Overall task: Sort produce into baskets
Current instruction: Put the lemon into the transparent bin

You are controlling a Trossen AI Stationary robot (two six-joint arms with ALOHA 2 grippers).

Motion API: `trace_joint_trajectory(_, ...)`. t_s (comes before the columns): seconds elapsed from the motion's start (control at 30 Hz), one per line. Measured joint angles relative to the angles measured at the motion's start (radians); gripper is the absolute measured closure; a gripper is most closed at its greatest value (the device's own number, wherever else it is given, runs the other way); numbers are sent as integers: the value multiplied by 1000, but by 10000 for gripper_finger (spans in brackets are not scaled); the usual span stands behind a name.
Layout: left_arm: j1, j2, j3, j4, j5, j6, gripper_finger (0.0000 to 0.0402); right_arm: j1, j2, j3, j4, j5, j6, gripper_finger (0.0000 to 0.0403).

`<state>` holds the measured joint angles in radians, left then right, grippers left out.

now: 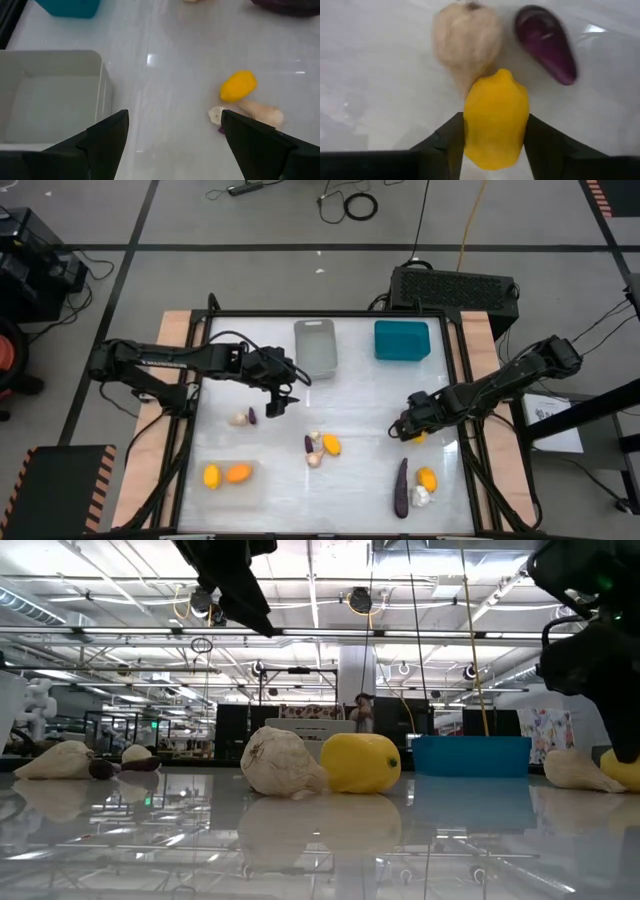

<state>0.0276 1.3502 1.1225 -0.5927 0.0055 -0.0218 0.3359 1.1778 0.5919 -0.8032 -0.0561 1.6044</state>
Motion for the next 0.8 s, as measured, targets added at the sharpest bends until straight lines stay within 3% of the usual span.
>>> trace_joint_trajectory(0.13, 18, -50, 0, -62, 0, -27, 77, 0, -9, 8, 79, -21, 1, 257)
trace_joint_trajectory(0.27, 32, -99, 0, -116, -8, -52, 77, -7, -17, 53, 210, -17, -4, 242)
trace_joint_trajectory(0.47, 27, -151, -71, -136, -8, -63, 77, -27, 2, 74, 642, 106, -129, 240)
trace_joint_trajectory(0.67, 6, -193, -176, -161, 12, -128, 77, -33, 189, 87, 1085, 164, -386, 242)
trace_joint_trajectory(0.8, -19, -224, -229, -196, 22, -155, 77, -36, 397, 207, 1303, 161, -589, 238)
